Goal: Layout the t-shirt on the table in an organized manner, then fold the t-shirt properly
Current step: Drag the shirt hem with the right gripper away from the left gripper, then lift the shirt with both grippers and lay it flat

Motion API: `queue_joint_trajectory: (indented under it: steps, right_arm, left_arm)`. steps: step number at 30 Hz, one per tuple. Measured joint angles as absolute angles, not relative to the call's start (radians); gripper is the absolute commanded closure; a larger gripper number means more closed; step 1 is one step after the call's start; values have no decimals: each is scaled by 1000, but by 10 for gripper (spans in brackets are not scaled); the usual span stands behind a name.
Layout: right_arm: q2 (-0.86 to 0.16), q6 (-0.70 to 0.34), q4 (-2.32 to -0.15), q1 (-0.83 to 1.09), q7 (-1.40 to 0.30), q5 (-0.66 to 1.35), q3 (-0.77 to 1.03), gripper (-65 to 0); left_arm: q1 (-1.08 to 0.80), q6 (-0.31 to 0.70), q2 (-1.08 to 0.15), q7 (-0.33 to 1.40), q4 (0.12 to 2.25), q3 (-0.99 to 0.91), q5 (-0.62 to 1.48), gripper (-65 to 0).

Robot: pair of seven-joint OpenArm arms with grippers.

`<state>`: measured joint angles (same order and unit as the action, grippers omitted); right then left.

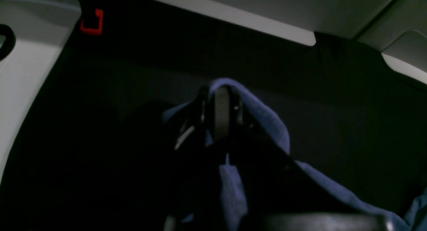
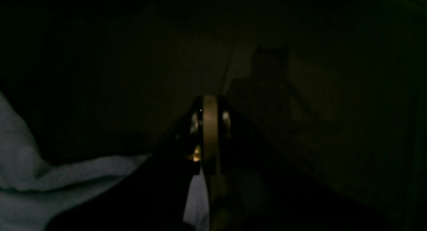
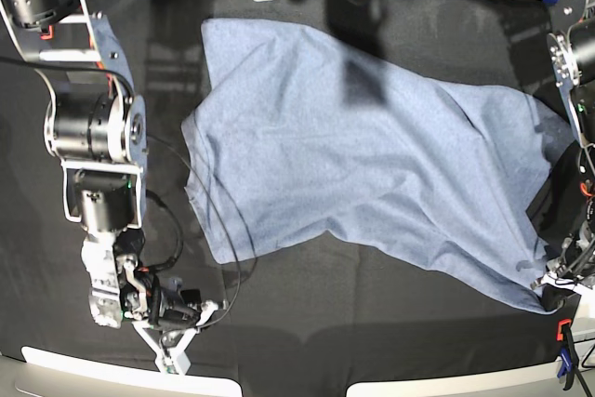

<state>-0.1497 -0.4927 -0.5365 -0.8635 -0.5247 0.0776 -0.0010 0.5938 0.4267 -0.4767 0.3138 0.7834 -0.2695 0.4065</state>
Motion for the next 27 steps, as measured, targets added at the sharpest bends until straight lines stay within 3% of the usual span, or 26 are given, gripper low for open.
queue_joint_trajectory:
  steps: [3, 5, 11, 14, 22, 24, 27]
  right_arm:
    - [-150, -493, -536, -834, -531, 75, -1, -268]
    - [-150, -500, -535, -799, -508, 76, -5, -326]
    - [-149, -504, -530, -691, -408, 51, -85, -325]
    - [-147, -437, -530, -701, -411, 16, -115, -325]
    - [-133, -444, -530, -685, -474, 79, -115, -297]
    - [-125, -444, -531, -685, -492, 80, -115, -220]
    - [-113, -445, -532, -683, -500, 82, -115, -28]
  left_arm:
    - [594, 427, -477, 315, 783, -269, 407, 0]
    - [594, 427, -477, 315, 783, -270, 408, 0]
    - [594, 427, -477, 318, 783, -269, 407, 0]
    - [594, 427, -477, 318, 783, -269, 407, 0]
    - [594, 427, -477, 318, 783, -269, 407, 0]
    - [594, 427, -477, 318, 783, -269, 407, 0]
    - [594, 427, -477, 318, 783, -269, 407, 0]
